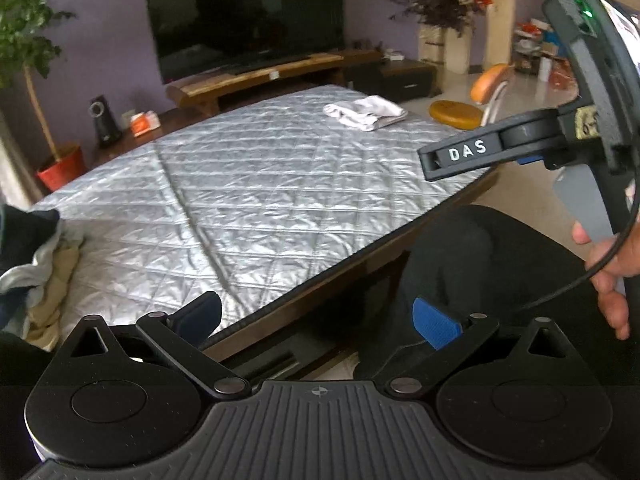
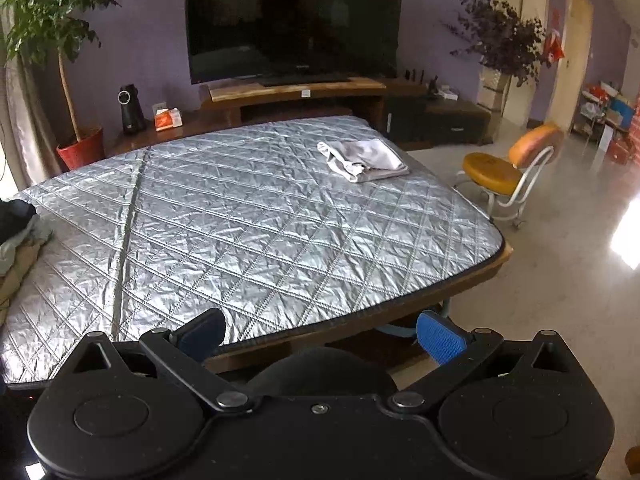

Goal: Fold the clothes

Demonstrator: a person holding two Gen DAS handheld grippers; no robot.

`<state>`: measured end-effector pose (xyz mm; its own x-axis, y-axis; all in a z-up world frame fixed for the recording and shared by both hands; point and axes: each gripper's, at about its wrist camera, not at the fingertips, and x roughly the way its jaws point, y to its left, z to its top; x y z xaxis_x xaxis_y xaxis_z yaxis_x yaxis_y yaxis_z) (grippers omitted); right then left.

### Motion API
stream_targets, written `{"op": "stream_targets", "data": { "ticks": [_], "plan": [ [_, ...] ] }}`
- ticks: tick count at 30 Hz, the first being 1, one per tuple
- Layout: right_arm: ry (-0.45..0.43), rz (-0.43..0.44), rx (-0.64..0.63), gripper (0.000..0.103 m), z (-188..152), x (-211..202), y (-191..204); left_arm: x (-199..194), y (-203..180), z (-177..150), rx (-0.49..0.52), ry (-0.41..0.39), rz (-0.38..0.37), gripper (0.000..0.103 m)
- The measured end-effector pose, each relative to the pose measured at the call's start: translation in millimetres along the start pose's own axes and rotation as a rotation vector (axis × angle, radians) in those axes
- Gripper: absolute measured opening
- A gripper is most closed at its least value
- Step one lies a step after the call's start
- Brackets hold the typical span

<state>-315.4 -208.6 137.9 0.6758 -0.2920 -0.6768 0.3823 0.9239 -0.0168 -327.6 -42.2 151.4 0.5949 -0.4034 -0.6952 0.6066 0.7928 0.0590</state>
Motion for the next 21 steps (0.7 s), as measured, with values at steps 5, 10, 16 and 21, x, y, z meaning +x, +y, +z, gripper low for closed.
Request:
{"op": "stream_targets", "data": {
  "ticks": [5, 10, 16, 21],
  "plan": [
    [0.007, 0.007, -0.037, 0.102, 6.6, 14.5, 11.2, -4.2, 6.1, 12.8, 0.006, -0.048, 0.019, 0.103],
    [-0.030, 0.025, -0.083, 0.102, 14.3, 25.9, 26.8, 3.0, 23.8, 25.3, 0.000, -0.084, 0.055, 0.103],
    [-0.033, 0.047, -0.147, 0.102, 28.2, 52.5, 52.1, 11.7, 45.1, 40.2, -0.007, -0.127, 0.099, 0.103],
    [-0.006, 0.045, -0.156, 0.102, 37.8, 80.1, 63.3, 34.4, 72.5, 55.7, -0.086, -0.100, 0.030, 0.103]
  ]
}}
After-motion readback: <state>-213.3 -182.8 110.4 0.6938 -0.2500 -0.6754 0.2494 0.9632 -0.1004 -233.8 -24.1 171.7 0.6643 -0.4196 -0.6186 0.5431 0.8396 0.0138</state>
